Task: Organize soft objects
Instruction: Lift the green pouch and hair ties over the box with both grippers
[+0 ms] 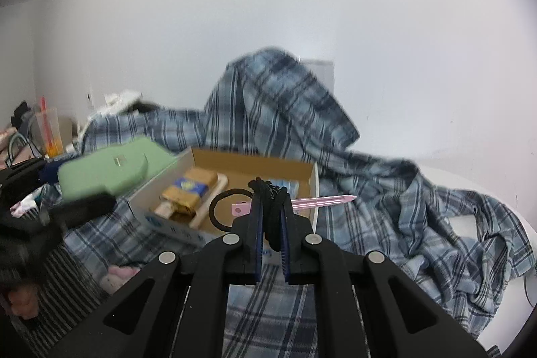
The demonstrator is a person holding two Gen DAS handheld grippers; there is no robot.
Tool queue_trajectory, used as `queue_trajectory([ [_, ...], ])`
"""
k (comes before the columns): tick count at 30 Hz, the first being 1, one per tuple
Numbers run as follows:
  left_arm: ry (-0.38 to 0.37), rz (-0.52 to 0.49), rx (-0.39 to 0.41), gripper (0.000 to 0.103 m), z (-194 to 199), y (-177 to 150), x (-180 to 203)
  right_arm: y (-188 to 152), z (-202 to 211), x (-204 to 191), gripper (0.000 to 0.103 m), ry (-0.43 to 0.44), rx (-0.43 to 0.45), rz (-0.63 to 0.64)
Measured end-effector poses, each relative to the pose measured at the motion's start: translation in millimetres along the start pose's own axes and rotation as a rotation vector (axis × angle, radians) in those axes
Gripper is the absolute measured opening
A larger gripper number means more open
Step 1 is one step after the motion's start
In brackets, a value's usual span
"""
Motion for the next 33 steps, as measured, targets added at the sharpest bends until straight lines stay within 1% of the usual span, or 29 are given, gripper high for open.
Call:
queue_trajectory([
  [2,0.029,0.01,0.057,0.071,7,4,-5,3,7,0,0.008,0.006,0.041,-0.001],
  [3,0.04,0.013,0.068,0.071,9,5,-6,4,10,-1,0.008,0.011,0.054,0.001],
  [7,0.081,0.014,0.079,0.071,11,6,-10,6,12,-6,0.008,0.017,0.074,0.02],
  [12,0.088,0.019,0.1,0.071,17,6,-12,8,15,-6,0.007,0.016,0.091,0.019],
  [14,0.105,0.02,0.106,0.071,20,8,-11,9,16,-5,0.008,0.02,0.093,0.014],
  [15,0.118,0.02,0.115,0.071,24,12,-12,9,17,-5,0.007,0.019,0.095,0.011],
  [18,0.123,0.026,0.155,0.071,36,27,-13,15,21,-7,0.008,0.028,0.096,0.0],
  [21,0.127,0.03,0.171,0.071,37,47,-16,32,28,-11,0.008,0.031,0.129,-0.004],
  [24,0.156,0.025,0.196,0.071,29,67,-20,55,31,-16,0.008,0.023,0.17,0.007],
  [26,0.171,0.041,0.208,0.071,19,80,-26,75,30,-20,0.008,0.017,0.202,0.011],
  [27,0.202,0.043,0.224,0.071,13,86,-29,83,29,-22,0.008,0.011,0.215,0.009],
  [28,0.227,0.036,0.234,0.071,8,90,-29,93,26,-23,0.008,0.0,0.229,0.006],
  [30,0.236,0.023,0.247,0.071,-2,98,-31,107,17,-28,0.008,-0.035,0.251,0.032],
  [31,0.242,0.02,0.242,0.071,-10,100,-33,112,12,-30,0.008,-0.05,0.262,0.041],
  [33,0.24,0.033,0.222,0.071,-25,100,-39,118,-2,-29,0.008,-0.047,0.251,0.017],
])
Point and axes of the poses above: each gripper's, at about its wrist camera, not at the fingertips, and z roughly against the way its jaws point, x to its right, y to its top, the point moved 4 cm from there along -z, roughly the way its jaws point, and after that the axes turned 6 degrees about -z, right-handed, at the moved point
